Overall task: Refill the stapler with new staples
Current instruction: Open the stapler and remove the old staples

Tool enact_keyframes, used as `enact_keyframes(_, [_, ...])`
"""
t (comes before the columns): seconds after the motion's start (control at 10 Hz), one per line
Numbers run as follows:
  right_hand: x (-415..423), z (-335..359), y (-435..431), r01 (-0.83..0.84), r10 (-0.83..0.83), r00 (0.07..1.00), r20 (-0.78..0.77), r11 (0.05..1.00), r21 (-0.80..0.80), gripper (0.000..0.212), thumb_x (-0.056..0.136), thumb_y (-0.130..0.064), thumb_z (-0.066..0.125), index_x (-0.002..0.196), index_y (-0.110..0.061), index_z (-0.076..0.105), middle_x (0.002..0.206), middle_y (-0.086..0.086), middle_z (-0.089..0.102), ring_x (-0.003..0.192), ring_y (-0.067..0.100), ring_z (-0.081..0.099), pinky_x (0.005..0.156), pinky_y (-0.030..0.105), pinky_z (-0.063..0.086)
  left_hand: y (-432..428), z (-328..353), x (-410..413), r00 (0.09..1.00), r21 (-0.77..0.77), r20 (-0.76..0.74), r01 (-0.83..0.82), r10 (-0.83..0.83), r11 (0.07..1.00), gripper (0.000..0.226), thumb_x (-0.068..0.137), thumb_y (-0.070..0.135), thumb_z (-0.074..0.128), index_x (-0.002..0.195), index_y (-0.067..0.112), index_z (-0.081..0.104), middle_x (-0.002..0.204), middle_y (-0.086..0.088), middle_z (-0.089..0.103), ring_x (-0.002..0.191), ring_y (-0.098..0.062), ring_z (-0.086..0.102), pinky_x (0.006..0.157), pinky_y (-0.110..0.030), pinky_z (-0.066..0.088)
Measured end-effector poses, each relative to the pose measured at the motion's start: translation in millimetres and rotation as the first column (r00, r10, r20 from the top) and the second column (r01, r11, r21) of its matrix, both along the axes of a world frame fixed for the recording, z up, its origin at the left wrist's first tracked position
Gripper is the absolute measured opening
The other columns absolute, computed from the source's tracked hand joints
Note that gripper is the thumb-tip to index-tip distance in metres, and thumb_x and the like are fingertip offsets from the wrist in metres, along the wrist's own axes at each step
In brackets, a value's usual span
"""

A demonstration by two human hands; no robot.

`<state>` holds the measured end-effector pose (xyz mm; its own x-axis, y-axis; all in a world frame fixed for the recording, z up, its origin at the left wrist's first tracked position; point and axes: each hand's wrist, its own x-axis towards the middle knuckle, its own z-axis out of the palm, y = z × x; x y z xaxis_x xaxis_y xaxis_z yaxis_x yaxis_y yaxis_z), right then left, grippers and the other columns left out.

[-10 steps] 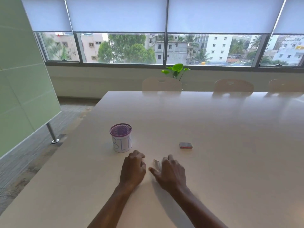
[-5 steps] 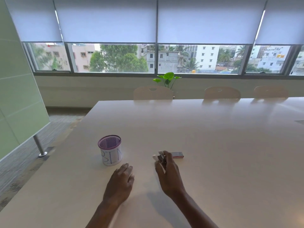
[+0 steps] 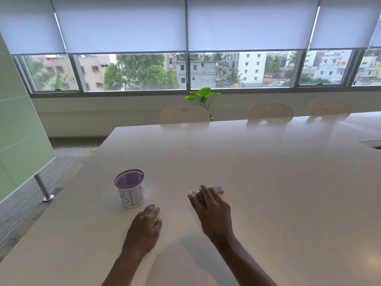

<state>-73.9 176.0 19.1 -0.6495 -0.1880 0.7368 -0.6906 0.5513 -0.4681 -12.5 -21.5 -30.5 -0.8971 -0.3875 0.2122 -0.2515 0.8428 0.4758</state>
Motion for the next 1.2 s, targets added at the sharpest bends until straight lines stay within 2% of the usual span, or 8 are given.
enact_keyframes(0.2, [-2.3,0.1,1.1,-0.032,0.032,0.996,0.086,0.999,0.004,0.034,0.091,-0.041,0.060,0.113,-0.015,0.063,0.099,-0.003,0.069,0.082,0.022,0.065,0.063,0.031,0.052,0.5,1.2,0.7,1.000,0.012,-0.011,-0.004,0.004,1.000,0.038,0.094,0.026,0.050,0.132,0.021,0.056,0.151,0.002,0.045,0.136,-0.018,0.043,0.108,-0.031,0.036])
enact_keyframes(0.4, [-4.7,-0.3,2.5,-0.065,0.062,0.996,0.056,0.997,0.040,0.030,0.094,-0.041,0.057,0.112,-0.018,0.060,0.097,-0.006,0.065,0.079,0.016,0.061,0.059,0.027,0.048,1.4,3.4,1.4,1.000,0.028,-0.009,-0.005,0.005,1.000,0.039,0.095,0.027,0.049,0.133,0.022,0.055,0.152,0.003,0.043,0.136,-0.017,0.042,0.108,-0.030,0.036])
enact_keyframes(0.6, [-5.5,0.9,3.3,-0.090,0.089,0.993,0.080,0.996,0.015,0.035,0.092,-0.048,0.054,0.116,-0.023,0.057,0.099,-0.013,0.062,0.090,0.008,0.057,0.062,0.022,0.047,2.0,5.0,2.5,1.000,0.032,-0.017,-0.006,0.006,0.999,0.038,0.095,0.027,0.050,0.132,0.022,0.056,0.152,0.003,0.043,0.136,-0.017,0.042,0.107,-0.029,0.036])
enact_keyframes(0.7, [-6.0,0.2,4.2,-0.076,0.073,0.995,0.064,0.996,0.039,0.033,0.092,-0.042,0.059,0.115,-0.019,0.060,0.098,-0.008,0.066,0.083,0.013,0.063,0.063,0.026,0.050,1.9,5.1,3.0,1.000,0.036,-0.017,-0.003,0.004,0.999,0.039,0.095,0.027,0.049,0.133,0.023,0.055,0.152,0.004,0.043,0.136,-0.016,0.041,0.108,-0.030,0.036])
enact_keyframes(0.9, [-8.1,-0.4,5.4,-0.060,0.057,0.993,0.102,0.998,0.026,0.036,0.092,-0.047,0.057,0.116,-0.020,0.060,0.102,-0.010,0.065,0.096,0.011,0.053,0.068,0.027,0.049,1.3,4.6,3.0,1.000,0.036,-0.020,-0.005,0.005,0.999,0.039,0.095,0.028,0.048,0.133,0.024,0.054,0.152,0.005,0.042,0.137,-0.016,0.040,0.108,-0.030,0.036])
enact_keyframes(1.0, [-8.4,-1.0,5.9,-0.071,0.065,0.993,0.097,0.996,0.052,0.035,0.093,-0.044,0.057,0.116,-0.018,0.062,0.102,-0.007,0.067,0.090,0.014,0.061,0.069,0.029,0.051,1.1,4.2,2.6,1.000,0.032,-0.020,-0.005,0.005,0.999,0.039,0.095,0.029,0.048,0.133,0.025,0.054,0.152,0.005,0.042,0.137,-0.016,0.040,0.108,-0.030,0.036])
enact_keyframes(1.1, [-9.0,-2.1,6.7,-0.095,0.083,0.987,0.140,0.992,0.084,0.036,0.091,-0.045,0.058,0.116,-0.019,0.063,0.103,-0.007,0.068,0.091,0.016,0.063,0.072,0.028,0.050,1.2,4.0,2.5,1.000,0.029,-0.023,-0.005,0.006,1.000,0.039,0.095,0.028,0.049,0.133,0.024,0.054,0.152,0.005,0.042,0.137,-0.015,0.040,0.108,-0.029,0.035])
enact_keyframes(1.2, [-10.0,-0.6,5.7,-0.133,0.138,0.946,0.293,0.990,-0.035,0.035,0.082,-0.047,0.068,0.108,-0.024,0.061,0.094,-0.013,0.065,0.083,0.003,0.057,0.069,0.016,0.042,1.5,4.6,2.8,0.999,0.031,-0.034,-0.001,0.002,1.000,0.039,0.095,0.028,0.049,0.132,0.023,0.055,0.152,0.004,0.043,0.137,-0.016,0.041,0.108,-0.030,0.036])
